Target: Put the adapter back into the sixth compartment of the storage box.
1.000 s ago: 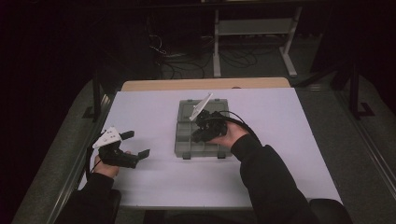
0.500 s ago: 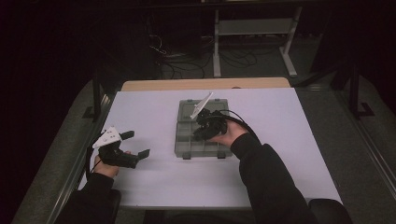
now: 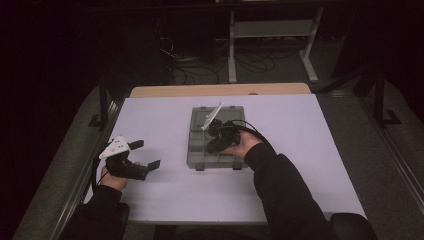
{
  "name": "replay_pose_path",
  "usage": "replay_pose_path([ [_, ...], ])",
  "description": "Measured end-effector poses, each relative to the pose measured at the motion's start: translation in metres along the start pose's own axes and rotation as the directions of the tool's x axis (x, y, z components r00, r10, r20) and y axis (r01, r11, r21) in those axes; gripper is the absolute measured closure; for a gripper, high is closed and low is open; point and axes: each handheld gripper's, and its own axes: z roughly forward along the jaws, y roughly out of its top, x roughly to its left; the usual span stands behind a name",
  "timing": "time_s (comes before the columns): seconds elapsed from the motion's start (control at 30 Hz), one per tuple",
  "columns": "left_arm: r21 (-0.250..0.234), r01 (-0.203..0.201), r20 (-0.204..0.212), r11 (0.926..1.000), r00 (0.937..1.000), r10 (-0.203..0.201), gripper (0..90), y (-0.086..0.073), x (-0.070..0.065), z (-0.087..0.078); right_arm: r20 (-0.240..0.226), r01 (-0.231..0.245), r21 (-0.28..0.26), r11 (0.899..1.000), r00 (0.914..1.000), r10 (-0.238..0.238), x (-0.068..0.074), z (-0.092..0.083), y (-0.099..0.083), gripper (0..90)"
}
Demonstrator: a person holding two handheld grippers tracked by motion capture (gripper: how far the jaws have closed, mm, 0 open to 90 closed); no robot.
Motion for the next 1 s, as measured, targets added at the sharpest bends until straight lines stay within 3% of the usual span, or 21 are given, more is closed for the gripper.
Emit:
replay_pose_path([
  [0.7,0.002,-0.002,0.001,1.0000,1.0000,0.002,0.0,0.000,0.000,0.000,-0.008,0.009,0.078,0.997,0.9999,-0.008,0.002,0.020,0.001,74.6],
  [1.0,0.001,-0.001,0.001,1.0000,1.0000,0.001,0.0,0.000,0.000,0.000,-0.003,-0.004,0.068,0.998,1.0000,0.004,0.001,0.016,0.000,68.0],
])
